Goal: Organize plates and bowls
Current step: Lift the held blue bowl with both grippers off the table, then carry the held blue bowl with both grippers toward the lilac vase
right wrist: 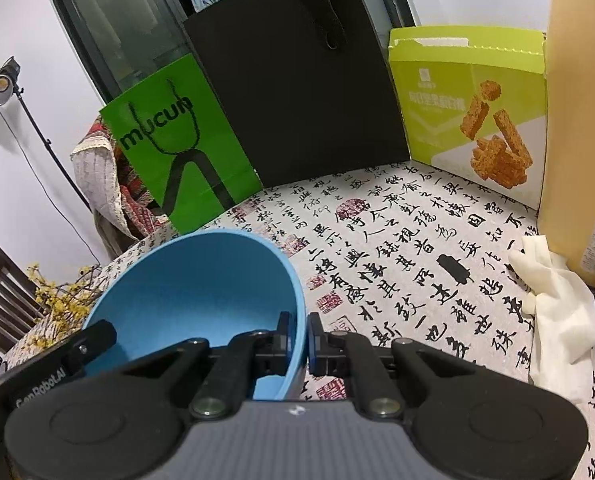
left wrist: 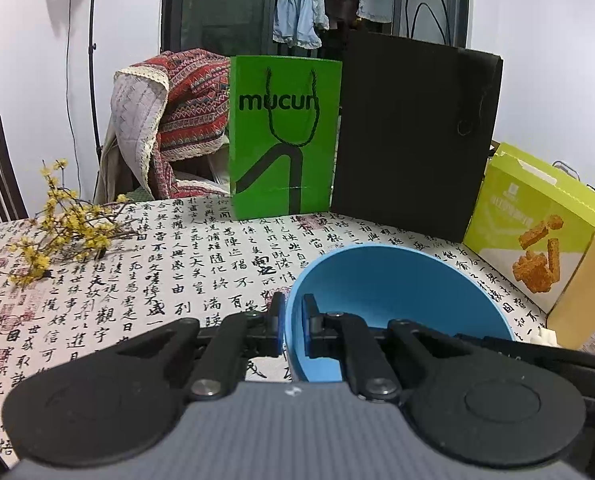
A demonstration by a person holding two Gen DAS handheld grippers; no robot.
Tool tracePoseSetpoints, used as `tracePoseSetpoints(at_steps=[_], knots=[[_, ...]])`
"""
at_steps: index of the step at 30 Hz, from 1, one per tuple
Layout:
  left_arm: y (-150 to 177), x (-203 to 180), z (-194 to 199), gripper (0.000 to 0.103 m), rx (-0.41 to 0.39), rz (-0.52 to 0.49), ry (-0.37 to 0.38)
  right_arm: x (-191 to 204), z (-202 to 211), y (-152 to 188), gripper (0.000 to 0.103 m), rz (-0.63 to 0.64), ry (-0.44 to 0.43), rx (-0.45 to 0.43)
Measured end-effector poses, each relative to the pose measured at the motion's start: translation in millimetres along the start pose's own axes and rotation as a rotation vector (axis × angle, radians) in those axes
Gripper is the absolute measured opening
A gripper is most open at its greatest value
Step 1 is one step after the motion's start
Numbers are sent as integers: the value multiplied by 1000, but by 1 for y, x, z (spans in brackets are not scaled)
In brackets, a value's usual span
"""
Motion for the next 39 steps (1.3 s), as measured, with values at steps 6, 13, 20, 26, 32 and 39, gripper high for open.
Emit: tracePoseSetpoints(at_steps=[6,13,20,26,32,39], knots=[[5,5,15,9,-17,4,-10,6,8,7,7,8,-17,0],[12,11,25,9,-21,20,-8,11,17,16,7,21,-18,-4],[19,16,37,9,-34,29,-18,17,26,23,7,32,-29,-8],[26,23,44,9,-32,47,-26,23,28,31,7,50,-34,-1],[30,29,50,9,-33,58,-42,30,29,35,7,71,-40,1],[30,39,56,9,-39,75,-55,41,30,38,7,89,-53,5]])
Point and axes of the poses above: each gripper's, at about its wrist camera, not at the fingertips, and z roughly against the way its jaws point, x to its left, y to its underside, the point moved 3 cm from there along -z, roughly the way its jaws point, and after that the axes turned 14 degrees about x, right-handed, at the moved point
